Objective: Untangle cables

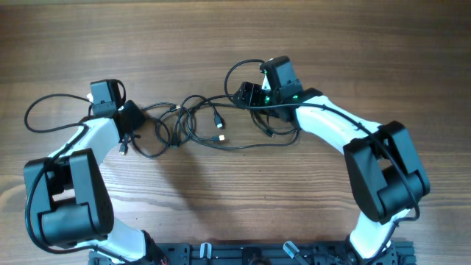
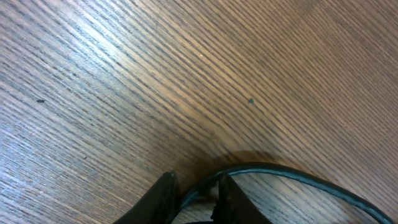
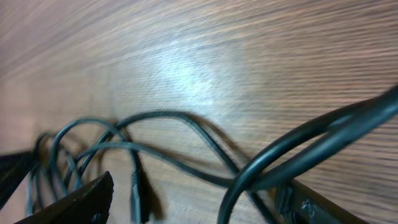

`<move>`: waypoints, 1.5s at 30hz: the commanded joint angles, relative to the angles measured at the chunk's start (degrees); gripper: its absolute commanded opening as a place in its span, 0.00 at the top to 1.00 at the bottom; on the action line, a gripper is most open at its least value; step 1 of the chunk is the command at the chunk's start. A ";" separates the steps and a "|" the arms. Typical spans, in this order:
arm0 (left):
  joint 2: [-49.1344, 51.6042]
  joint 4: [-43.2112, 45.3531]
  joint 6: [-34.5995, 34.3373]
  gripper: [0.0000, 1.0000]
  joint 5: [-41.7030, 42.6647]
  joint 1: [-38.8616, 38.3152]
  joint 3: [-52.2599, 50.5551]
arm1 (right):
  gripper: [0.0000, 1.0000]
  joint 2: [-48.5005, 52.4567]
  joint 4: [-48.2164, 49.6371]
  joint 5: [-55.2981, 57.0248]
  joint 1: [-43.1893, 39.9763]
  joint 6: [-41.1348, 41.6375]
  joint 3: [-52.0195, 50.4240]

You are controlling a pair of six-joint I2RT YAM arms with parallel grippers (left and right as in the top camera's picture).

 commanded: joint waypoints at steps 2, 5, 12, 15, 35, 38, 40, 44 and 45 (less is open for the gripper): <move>4.63 -1.11 0.09 0.74 5.62 -2.34 -3.41 | 0.17 5.64 2.75 7.78 2.10 4.11 0.31; 4.63 -0.72 1.64 0.80 5.73 -3.87 -3.41 | 0.82 6.60 4.13 7.80 1.33 0.35 0.33; 4.63 -0.92 -3.67 0.96 -8.33 -3.80 -3.43 | 0.96 -3.06 -9.38 7.85 -10.84 -11.32 0.33; 4.63 -0.81 -5.14 0.94 -10.38 -2.56 -3.43 | 0.96 -7.34 -13.92 8.31 -18.47 -15.41 0.33; 4.63 -4.20 -16.20 0.88 -5.75 18.51 -5.14 | 0.96 -10.67 -25.07 28.09 -38.97 -18.16 0.31; 4.66 -2.73 -23.23 0.95 -4.33 25.44 -7.72 | 0.96 -10.08 -24.96 28.09 -38.97 -18.16 0.31; 4.63 0.20 -23.28 0.96 1.11 29.42 -9.03 | 0.96 -9.73 -24.83 27.98 -38.97 -18.16 0.31; 4.66 1.62 -22.43 0.96 7.58 33.53 -9.11 | 0.96 -9.53 -24.35 25.75 -38.95 -18.40 0.31; 4.63 2.01 -22.43 0.96 8.52 34.01 -9.11 | 0.96 -9.53 -24.37 25.07 -38.95 -18.38 0.31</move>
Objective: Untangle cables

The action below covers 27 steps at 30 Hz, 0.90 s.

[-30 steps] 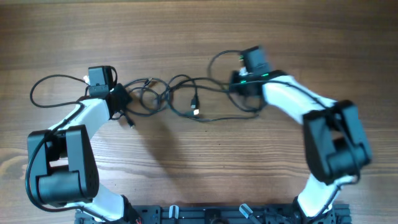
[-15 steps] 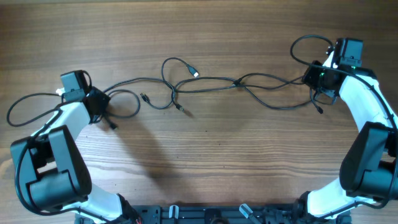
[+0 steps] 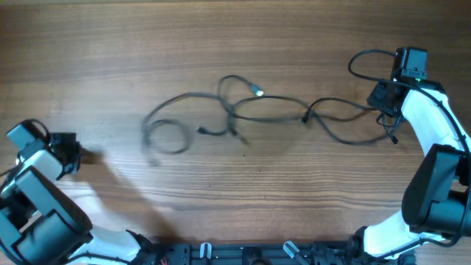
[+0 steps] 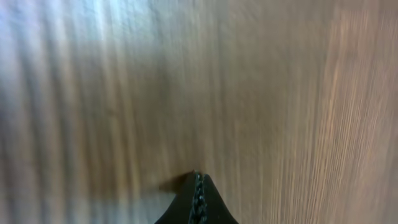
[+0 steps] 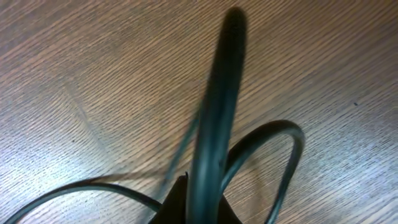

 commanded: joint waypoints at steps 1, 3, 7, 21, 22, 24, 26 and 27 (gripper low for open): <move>5.38 -2.12 -0.87 0.96 0.33 2.34 -4.96 | 0.96 0.09 0.37 -1.14 -0.17 0.02 0.15; 5.38 0.55 4.63 0.96 10.69 1.44 -4.96 | 0.96 0.09 1.62 -14.27 -0.17 -5.64 0.15; 5.20 2.64 13.22 0.49 20.94 -3.87 -3.08 | 0.78 0.09 3.80 -29.31 -0.17 -10.25 0.15; 4.28 -18.51 44.19 0.06 16.59 -41.42 8.57 | 0.14 0.09 -0.07 -41.48 9.07 -16.17 0.15; 4.28 -18.45 44.15 0.05 14.62 -43.25 8.57 | 0.14 0.09 -0.28 -41.46 9.68 -16.17 0.15; 4.28 -18.53 43.89 0.03 7.91 -46.69 8.57 | 0.14 0.09 -0.50 -41.46 11.02 -16.17 0.15; 4.31 -18.53 43.89 0.02 5.62 -49.46 8.55 | 0.14 0.09 -0.50 -41.22 11.91 -16.09 0.15; 4.46 -18.53 43.45 0.00 3.85 -50.69 8.55 | 0.13 0.09 -0.48 -40.76 12.28 -16.02 0.15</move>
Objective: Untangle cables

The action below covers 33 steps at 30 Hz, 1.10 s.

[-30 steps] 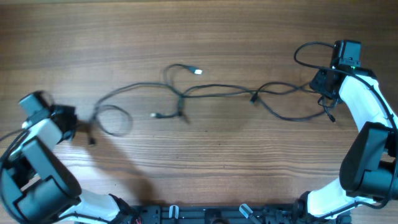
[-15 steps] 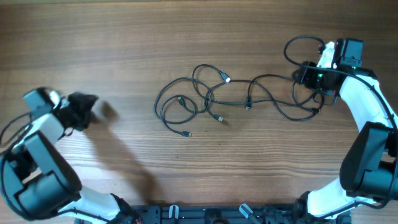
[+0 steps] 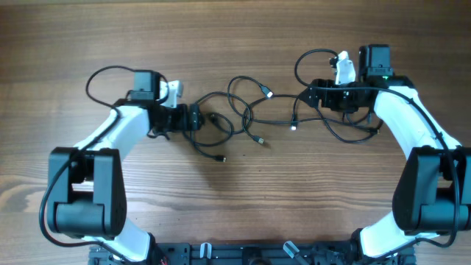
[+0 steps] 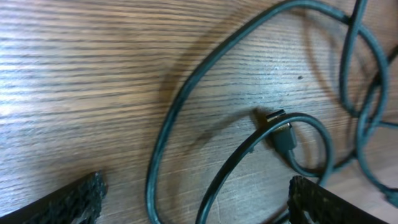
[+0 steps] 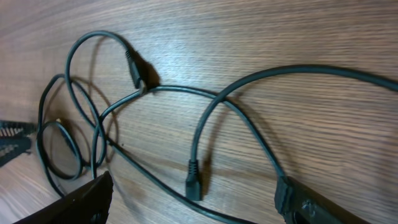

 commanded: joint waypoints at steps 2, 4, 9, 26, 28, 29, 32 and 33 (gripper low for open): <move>3.19 -0.90 -2.32 0.01 -15.21 -6.14 -1.92 | 0.13 0.11 -0.04 -0.31 1.51 -0.42 0.15; 4.39 -0.85 -4.46 0.09 -20.24 -7.65 -2.12 | 0.13 0.11 -0.09 -0.31 1.51 -0.42 0.15; 7.89 -0.46 -4.59 0.40 -22.10 -7.76 -2.12 | 0.12 0.11 -0.76 -0.61 1.51 -0.48 0.15; 7.93 1.05 -6.95 0.95 -21.86 -7.78 -2.10 | 0.09 0.61 3.91 25.31 14.53 13.00 -5.20; 7.93 1.33 -8.87 0.95 -21.88 -7.78 -2.10 | 0.09 0.61 7.50 28.02 15.63 14.97 -6.47; 7.93 1.42 -8.90 0.95 -21.86 -7.78 -2.10 | 0.09 0.61 9.35 30.21 16.15 15.02 -7.06; 7.93 1.49 -8.90 0.93 -21.86 -7.78 -2.10 | 0.07 0.61 14.64 36.20 16.94 11.91 -8.55; 7.93 1.49 -8.90 0.93 -21.86 -7.78 -2.10 | 0.07 0.61 15.21 36.30 16.87 11.32 -8.68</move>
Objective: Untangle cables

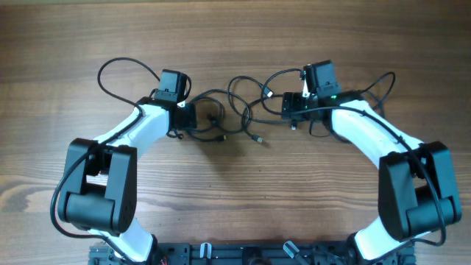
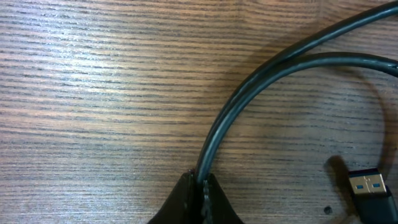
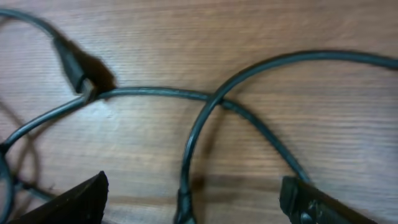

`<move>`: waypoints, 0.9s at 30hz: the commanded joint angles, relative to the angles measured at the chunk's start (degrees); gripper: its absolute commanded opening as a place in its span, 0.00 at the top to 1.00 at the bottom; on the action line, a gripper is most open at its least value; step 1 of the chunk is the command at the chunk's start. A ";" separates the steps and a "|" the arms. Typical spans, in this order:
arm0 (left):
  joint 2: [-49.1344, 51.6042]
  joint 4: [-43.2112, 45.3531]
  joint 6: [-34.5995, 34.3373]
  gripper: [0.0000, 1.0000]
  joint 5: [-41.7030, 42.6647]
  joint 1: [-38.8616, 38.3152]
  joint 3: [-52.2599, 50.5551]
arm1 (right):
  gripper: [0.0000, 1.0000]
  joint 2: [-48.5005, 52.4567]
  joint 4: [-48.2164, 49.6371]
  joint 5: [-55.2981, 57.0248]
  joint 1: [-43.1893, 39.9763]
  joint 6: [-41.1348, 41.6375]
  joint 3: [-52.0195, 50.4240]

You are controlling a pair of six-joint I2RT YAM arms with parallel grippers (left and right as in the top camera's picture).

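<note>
Several thin black cables [image 1: 234, 103] lie tangled mid-table, with loops trailing to the far left [image 1: 118, 72] and right [image 1: 375, 87]. My left gripper [image 1: 188, 118] sits at the tangle's left side. In its wrist view the left gripper [image 2: 201, 185] is shut on a black cable [image 2: 249, 93] that curves away to the right beside a second strand; a USB plug [image 2: 367, 184] lies nearby. My right gripper [image 1: 291, 107] is at the tangle's right side. The right gripper [image 3: 193, 204] stands wide open over crossing strands, a cable end [image 3: 184, 208] between its fingers [image 3: 74, 200].
The wooden table [image 1: 235, 199] carries only the cables. A small connector [image 1: 256, 138] lies just in front of the tangle. The arms' bases [image 1: 243, 254] stand at the near edge.
My left gripper, open beside the tangle before, is now shut on a cable. My right gripper has moved left, closer to the tangle, and stays open. The cable loops have shifted.
First both grippers were at the tangle, the left pinching a cable, the right open. Then the arms stood far apart, the right shut on a cable, the cables stretched in a line. Then both were back beside the bunched cables, open. Now the left holds a cable.
</note>
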 commanded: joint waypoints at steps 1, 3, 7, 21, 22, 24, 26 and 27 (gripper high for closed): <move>5.35 -0.81 -1.42 0.92 1.36 -0.26 -3.26 | 0.07 0.59 1.90 6.86 0.20 -1.01 -0.96; 5.35 -0.81 -1.42 0.93 1.36 -0.26 -3.26 | 0.06 0.61 2.82 7.04 0.17 -1.11 -1.03; 5.35 -0.79 -1.42 0.92 1.36 -0.26 -3.26 | 0.07 2.82 6.12 6.82 0.15 -6.19 -1.18; 5.35 -0.59 -1.40 0.86 1.36 -0.26 -3.26 | 0.96 7.54 -1.53 7.41 0.15 -9.81 1.05; 5.35 -0.76 -1.40 0.96 1.36 -0.26 -3.26 | 0.96 6.47 -2.51 6.71 0.09 -9.84 1.44; 5.35 -1.99 -1.38 0.96 1.33 -0.24 -3.26 | 0.96 2.82 -4.96 5.11 -1.01 -8.90 2.14; 5.35 -2.19 -1.42 0.96 0.46 -0.24 -3.26 | 0.96 -0.42 -7.08 5.11 -2.82 -7.21 2.14; 5.35 -2.43 -2.01 0.96 -2.12 -0.24 -3.26 | 0.96 -1.86 -8.41 5.29 -4.20 -6.27 2.14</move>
